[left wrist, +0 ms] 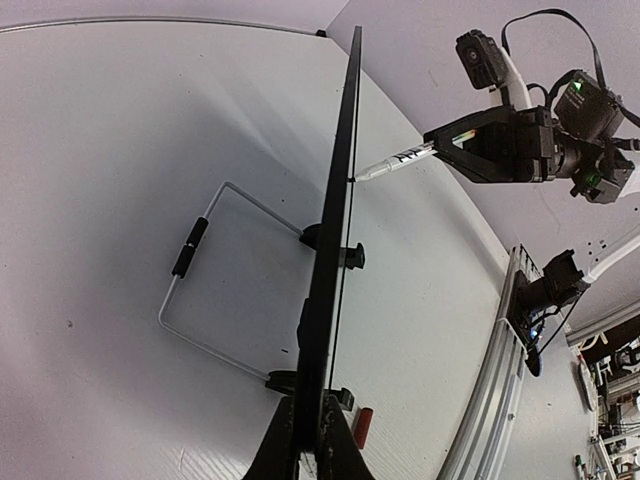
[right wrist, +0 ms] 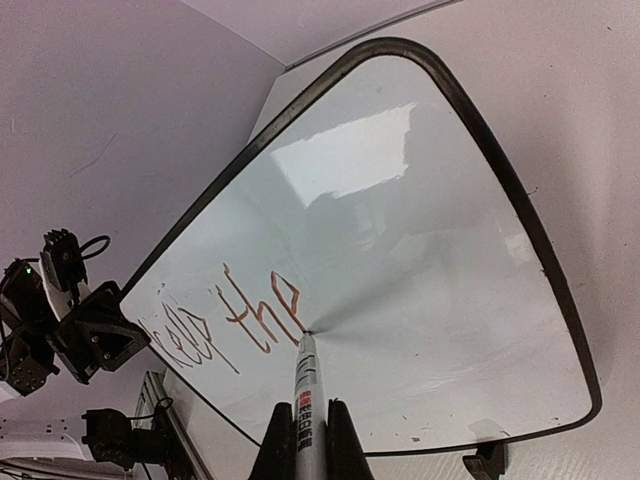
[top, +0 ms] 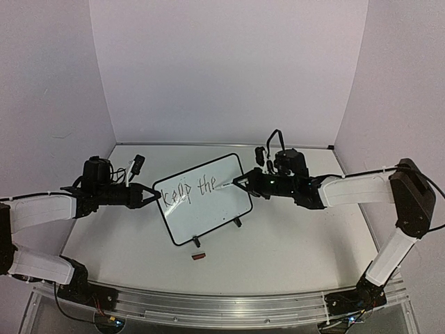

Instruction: Write a sentence on the whiteboard

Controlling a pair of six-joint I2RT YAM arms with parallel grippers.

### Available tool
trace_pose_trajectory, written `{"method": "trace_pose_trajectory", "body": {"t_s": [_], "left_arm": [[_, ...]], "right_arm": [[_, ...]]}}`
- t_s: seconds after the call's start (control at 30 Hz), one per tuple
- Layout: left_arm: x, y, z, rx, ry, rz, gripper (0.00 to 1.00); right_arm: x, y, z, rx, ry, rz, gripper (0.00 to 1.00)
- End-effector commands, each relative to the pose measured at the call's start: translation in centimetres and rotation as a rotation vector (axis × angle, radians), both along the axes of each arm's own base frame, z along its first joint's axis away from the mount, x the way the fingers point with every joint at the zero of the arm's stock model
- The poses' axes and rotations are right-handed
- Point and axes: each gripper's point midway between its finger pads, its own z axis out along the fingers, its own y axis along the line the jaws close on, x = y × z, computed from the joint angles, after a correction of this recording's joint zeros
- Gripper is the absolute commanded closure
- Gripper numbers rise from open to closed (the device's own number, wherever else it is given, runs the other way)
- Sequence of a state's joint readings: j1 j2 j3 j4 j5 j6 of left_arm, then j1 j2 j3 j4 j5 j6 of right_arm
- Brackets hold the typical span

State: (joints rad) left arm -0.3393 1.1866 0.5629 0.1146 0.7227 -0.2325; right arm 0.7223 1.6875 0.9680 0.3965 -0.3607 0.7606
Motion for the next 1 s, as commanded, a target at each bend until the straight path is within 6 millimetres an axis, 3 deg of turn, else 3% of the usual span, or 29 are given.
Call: {"method": "trace_pose_trajectory", "body": {"t_s": [0.0, 0.5, 0.97], "left_arm": [[1.5, 0.8, 0.9, 0.049, -0.074, 0.055, 1.0], [1.4, 0.8, 1.2, 0.045, -0.08, 0.057, 1.0], [1.2, 0.8, 1.3, 0.039, -0.08, 0.054, 1.0]], "right_arm": [[0.4, -0.4, -0.2, -0.006, -0.01, -0.027, 1.0], [0.8, -1.0, 2.7, 0.0, -0.085, -0.056, 1.0], [-0.2, -3.7, 8.2, -0.021, -0.207, -0.073, 1.0]]}}
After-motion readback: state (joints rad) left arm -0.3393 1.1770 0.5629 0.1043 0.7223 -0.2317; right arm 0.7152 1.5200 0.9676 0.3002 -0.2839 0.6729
